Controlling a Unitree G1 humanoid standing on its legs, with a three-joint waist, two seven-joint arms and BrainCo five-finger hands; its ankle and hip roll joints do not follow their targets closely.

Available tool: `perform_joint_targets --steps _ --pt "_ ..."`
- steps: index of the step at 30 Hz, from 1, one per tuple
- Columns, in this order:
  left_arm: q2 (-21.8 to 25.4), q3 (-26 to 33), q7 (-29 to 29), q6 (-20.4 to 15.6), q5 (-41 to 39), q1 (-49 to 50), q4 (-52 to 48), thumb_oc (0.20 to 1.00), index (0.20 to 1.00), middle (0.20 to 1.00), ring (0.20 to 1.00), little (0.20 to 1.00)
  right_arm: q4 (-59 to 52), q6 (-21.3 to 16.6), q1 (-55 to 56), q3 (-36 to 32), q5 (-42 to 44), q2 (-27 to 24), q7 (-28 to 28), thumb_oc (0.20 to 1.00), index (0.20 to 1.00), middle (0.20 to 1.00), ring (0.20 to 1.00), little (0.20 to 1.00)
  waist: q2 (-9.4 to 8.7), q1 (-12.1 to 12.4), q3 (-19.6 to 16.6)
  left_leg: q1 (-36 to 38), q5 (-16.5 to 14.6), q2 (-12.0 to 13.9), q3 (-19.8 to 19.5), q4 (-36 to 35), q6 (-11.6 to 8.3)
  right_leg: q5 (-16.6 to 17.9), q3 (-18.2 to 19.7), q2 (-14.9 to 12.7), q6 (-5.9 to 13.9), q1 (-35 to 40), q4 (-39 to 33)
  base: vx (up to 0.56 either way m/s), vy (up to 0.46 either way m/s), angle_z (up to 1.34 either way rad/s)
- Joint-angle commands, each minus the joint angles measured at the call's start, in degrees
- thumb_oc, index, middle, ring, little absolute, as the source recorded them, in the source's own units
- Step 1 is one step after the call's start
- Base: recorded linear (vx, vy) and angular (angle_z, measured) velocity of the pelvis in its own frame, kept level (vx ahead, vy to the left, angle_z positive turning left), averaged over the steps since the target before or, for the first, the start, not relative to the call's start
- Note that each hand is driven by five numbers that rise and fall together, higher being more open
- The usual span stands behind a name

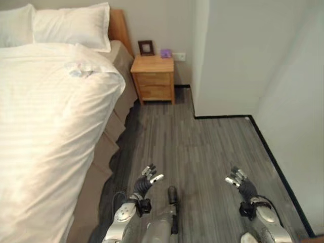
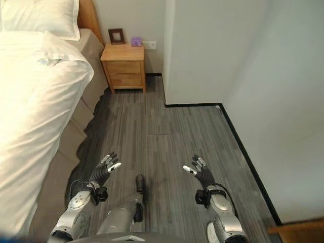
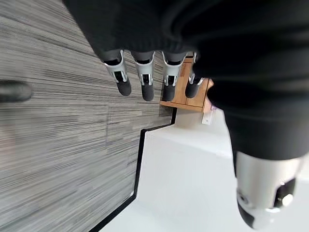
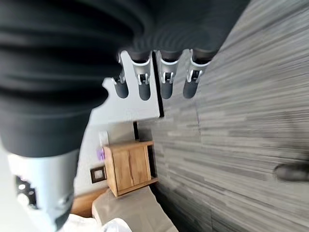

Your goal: Making the bed.

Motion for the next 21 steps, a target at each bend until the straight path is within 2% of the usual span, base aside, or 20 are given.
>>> perform_joint_targets --steps 1,2,3,4,5,7,8,9,10,11,13,14,15,16,17,18,19,20,21 --pt "1.3 -0.7 -0.9 -2.1 1.5 -4.0 -4.2 1.0 1.0 1.0 1.0 1.0 -7.2 -2.2 -1.8 -3.0 -3.7 0.4 1.4 1.0 1.0 1.0 1.0 1.0 -0.03 1.2 -1.4 10.4 6.4 0.3 0.1 -10.6 -1.46 28.4 -0.9 -7.0 11.38 -13.5 21.2 0.74 0.167 -0.16" --pt "1.7 -1.4 -1.1 -1.7 0.7 -4.8 -4.3 1.0 1.0 1.0 1.0 1.0 -7.6 -2.2 -2.4 -2.3 -1.7 2.0 1.2 1.0 1.0 1.0 1.0 1.0 1.63 0.4 0.0 14.6 2.1 2.3 0.6 -7.7 0.45 33.8 -2.9 -9.3 11.02 -20.6 31.7 0.73 0.165 -0.24" --pt "1.7 -1.4 -1.1 -1.7 0.7 -4.8 -4.3 1.0 1.0 1.0 1.0 1.0 -7.6 -2.2 -2.4 -2.3 -1.7 2.0 1.2 1.0 1.0 1.0 1.0 1.0 1.47 0.4 0.1 14.5 2.1 2.1 0.6 -7.6 0.49 33.6 -2.9 -9.5 11.05 -20.8 32.0 1.14 0.189 -0.19" --pt "2.4 -1.6 -1.8 -1.4 -0.3 -5.5 -5.3 1.0 1.0 1.0 1.0 1.0 -8.5 -2.1 -3.2 -1.6 -2.4 1.9 2.0 1.0 1.0 1.0 1.0 1.0 3.07 -2.1 1.7 22.8 -1.1 2.4 -2.0 -9.4 1.17 26.4 -6.8 -13.8 7.52 -30.9 32.5 1.13 0.006 0.26" --pt "2.6 -2.0 -3.1 -1.4 -3.4 -5.5 -6.3 1.0 1.0 1.0 1.0 1.0 -9.3 -2.5 -3.2 -2.6 -1.4 1.2 2.1 1.0 1.0 1.0 1.0 1.0 3.94 -3.6 2.3 26.5 -2.8 2.6 -5.2 -10.0 0.42 22.3 -7.5 -14.0 6.42 -35.1 25.6 1.38 -0.09 0.32" --pt "3.1 -2.2 -4.4 -2.0 -5.2 -5.3 -8.0 1.0 1.0 1.0 1.0 1.0 -10.3 -3.2 -3.3 -3.8 0.8 0.7 2.9 1.0 1.0 1.0 1.0 1.0 3.77 -4.9 3.2 29.5 -5.0 2.1 -9.4 -9.6 -1.0 22.3 -4.5 -13.7 6.88 -36.4 13.9 0.76 -0.275 1.08" --pt "3.3 -2.2 -5.2 -2.4 -5.9 -5.3 -8.2 1.0 1.0 1.0 1.0 1.0 -10.4 -3.8 -3.4 -4.2 1.8 0.3 3.7 1.0 1.0 1.0 1.0 1.0 3.31 -5.4 3.2 30.2 -6.2 2.0 -11.4 -9.6 -1.82 22.2 -0.9 -13.2 7.39 -36.2 5.5 0.6 -0.303 1.6" --pt "3.1 -1.6 -5.6 -2.9 -6.6 -5.3 -8.1 1.0 1.0 1.0 1.0 1.0 -11.3 -4.4 -2.7 -4.6 1.9 -0.2 4.4 1.0 1.0 1.0 1.0 1.0 3.2 -6.3 3.0 30.7 -6.9 2.0 -14.2 -9.6 -2.7 22.4 4.5 -12.4 8.17 -35.8 -2.4 0.41 -0.219 1.55" --pt "3.1 -1.6 -5.6 -2.9 -6.6 -5.3 -8.1 1.0 1.0 1.0 1.0 1.0 -11.3 -4.4 -2.7 -4.6 1.9 -0.2 4.4 1.0 1.0 1.0 1.0 1.0 3.19 -6.3 2.9 30.6 -6.8 2.0 -14.3 -9.6 -2.7 22.6 4.4 -12.4 8.17 -35.7 -2.7 0.49 -0.265 1.4" --pt "3.3 -0.4 -6.4 -3.6 -7.7 -5.1 -8.1 1.0 1.0 1.0 1.0 1.0 -13.2 -4.5 -1.6 -5.5 2.0 -1.7 6.3 1.0 1.0 1.0 1.0 1.0 3.04 -7.5 2.4 31.0 -6.5 2.2 -19.3 -9.7 -3.57 24.0 15.5 -11.1 10.05 -36.3 -7.1 0.4 -0.256 1.85" --pt "3.9 0.0 -7.7 -4.0 -8.7 -5.2 -7.4 1.0 1.0 1.0 1.0 1.0 -14.1 -4.1 0.4 -6.4 3.5 -3.4 8.5 1.0 1.0 1.0 1.0 1.0 1.97 -8.2 2.0 29.8 -7.1 2.6 -26.8 -8.4 -4.67 24.5 31.2 -9.1 12.33 -36.2 -6.7 0.52 -0.489 2.46" --pt "4.2 1.3 -7.8 -4.8 -10.1 -4.8 -7.4 1.0 1.0 1.0 1.0 1.0 -15.9 -4.2 1.7 -6.2 4.8 -4.3 10.9 1.0 1.0 1.0 1.0 1.0 1.29 -7.5 1.9 29.4 -7.0 3.8 -30.6 -7.5 -5.43 22.5 32.7 -8.7 12.36 -35.0 -5.3 0.51 -0.804 3.29" --pt "4.3 1.5 -10.2 -4.4 -11.2 -5.1 -7.2 1.0 1.0 1.0 1.0 1.0 -15.9 -3.9 1.8 -5.5 9.2 -6.2 13.5 1.0 1.0 1.0 1.0 1.0 0.04 -6.7 2.0 26.4 -7.4 4.8 -35.9 -3.3 -6.53 20.7 27.5 -10.7 11.19 -31.6 -8.6 0.41 -0.811 3.37" --pt "3.8 2.3 -10.1 -4.3 -12.1 -4.8 -6.6 1.0 1.0 1.0 1.0 1.0 -15.6 -4.1 1.5 -5.1 10.6 -6.4 14.1 1.0 1.0 1.0 1.0 1.0 -0.16 -6.8 2.2 24.5 -4.3 6.7 -35.5 -0.6 -6.95 21.1 25.7 -10.6 10.76 -30.9 -7.6 0.27 -0.765 3.19" --pt "3.9 3.2 -9.1 -4.6 -10.6 -4.7 -5.9 1.0 1.0 1.0 1.0 1.0 -15.8 -4.1 1.6 -4.7 10.7 -7.2 14.6 1.0 1.0 1.0 1.0 1.0 -0.54 -7.1 2.9 21.1 -0.9 8.3 -32.8 4.6 -5.66 21.5 23.8 -10.6 9.8 -30.6 -6.6 0.09 -0.591 3.17" --pt "3.7 4.1 -8.1 -4.5 -10.5 -4.9 -5.3 1.0 1.0 1.0 1.0 1.0 -16.4 -4.1 2.3 -4.4 10.3 -8.5 14.5 1.0 1.0 1.0 1.0 1.0 -0.91 -7.8 3.7 17.5 0.6 10.5 -26.2 9.0 -4.03 21.4 20.9 -10.5 8.03 -30.1 -6.4 0.01 -0.544 3.04" --pt "2.8 4.2 -8.6 -3.7 -11.9 -4.8 -4.5 1.0 1.0 1.0 1.0 1.0 -15.8 -3.9 2.6 -4.6 10.4 -8.4 14.1 1.0 1.0 1.0 1.0 1.0 -1.22 -8.4 4.0 16.9 -0.1 11.8 -21.0 10.9 -3.79 21.0 17.8 -10.2 6.58 -29.2 -6.9 -0.04 -0.517 3.11" --pt "2.2 4.7 -8.7 -3.6 -12.4 -4.9 -3.6 1.0 1.0 1.0 1.0 1.0 -15.9 -3.6 3.3 -5.1 10.5 -8.4 14.0 1.0 1.0 1.0 1.0 1.0 -1.39 -8.5 4.4 16.5 -0.9 12.1 -17.1 12.0 -4.24 20.7 14.5 -10.0 5.53 -28.0 -7.9 -0.06 -0.446 2.51" --pt "1.7 5.3 -8.8 -3.5 -12.8 -4.8 -2.6 1.0 1.0 1.0 1.0 1.0 -16.0 -3.2 4.0 -5.7 11.2 -8.1 14.3 1.0 1.0 1.0 1.0 1.0 -1.18 -8.7 4.5 16.4 -2.2 11.0 -12.5 12.4 -4.63 20.2 10.8 -9.9 4.89 -26.9 -8.7 -0.07 -0.355 2.23"
